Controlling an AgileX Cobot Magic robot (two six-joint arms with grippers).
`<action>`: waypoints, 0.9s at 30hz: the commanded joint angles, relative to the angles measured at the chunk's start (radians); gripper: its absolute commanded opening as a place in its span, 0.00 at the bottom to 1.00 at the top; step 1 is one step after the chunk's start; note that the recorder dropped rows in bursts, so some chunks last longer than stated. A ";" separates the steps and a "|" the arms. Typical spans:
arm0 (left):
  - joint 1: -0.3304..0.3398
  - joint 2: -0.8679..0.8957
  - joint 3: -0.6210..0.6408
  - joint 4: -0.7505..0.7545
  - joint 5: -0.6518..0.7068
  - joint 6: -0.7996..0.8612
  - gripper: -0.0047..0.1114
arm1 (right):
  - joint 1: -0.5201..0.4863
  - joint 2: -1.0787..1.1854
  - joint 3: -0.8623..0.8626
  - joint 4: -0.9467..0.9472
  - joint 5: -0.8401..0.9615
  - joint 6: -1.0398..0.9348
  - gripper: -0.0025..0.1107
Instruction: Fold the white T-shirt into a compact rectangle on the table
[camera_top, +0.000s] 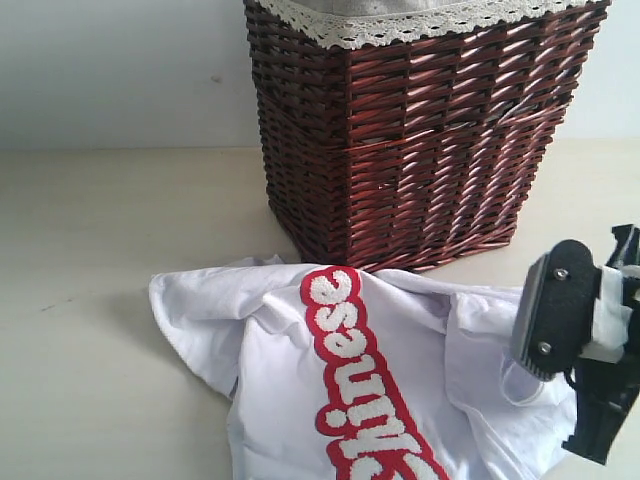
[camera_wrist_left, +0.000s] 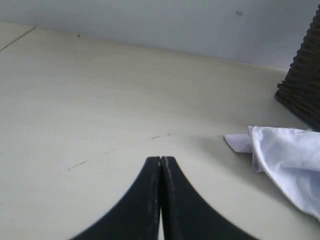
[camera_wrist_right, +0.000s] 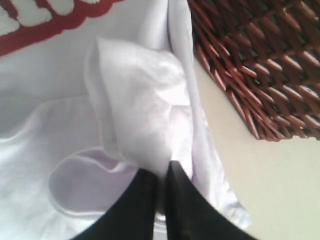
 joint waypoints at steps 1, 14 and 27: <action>-0.005 -0.002 -0.001 -0.005 -0.005 -0.002 0.04 | -0.005 -0.168 0.069 -0.001 -0.007 0.001 0.02; -0.005 -0.002 -0.001 -0.005 -0.005 -0.002 0.04 | -0.005 -0.777 0.111 -0.001 -0.301 0.290 0.02; -0.005 -0.002 -0.001 -0.005 -0.005 -0.002 0.04 | -0.005 -0.888 0.126 -0.001 -0.139 0.430 0.05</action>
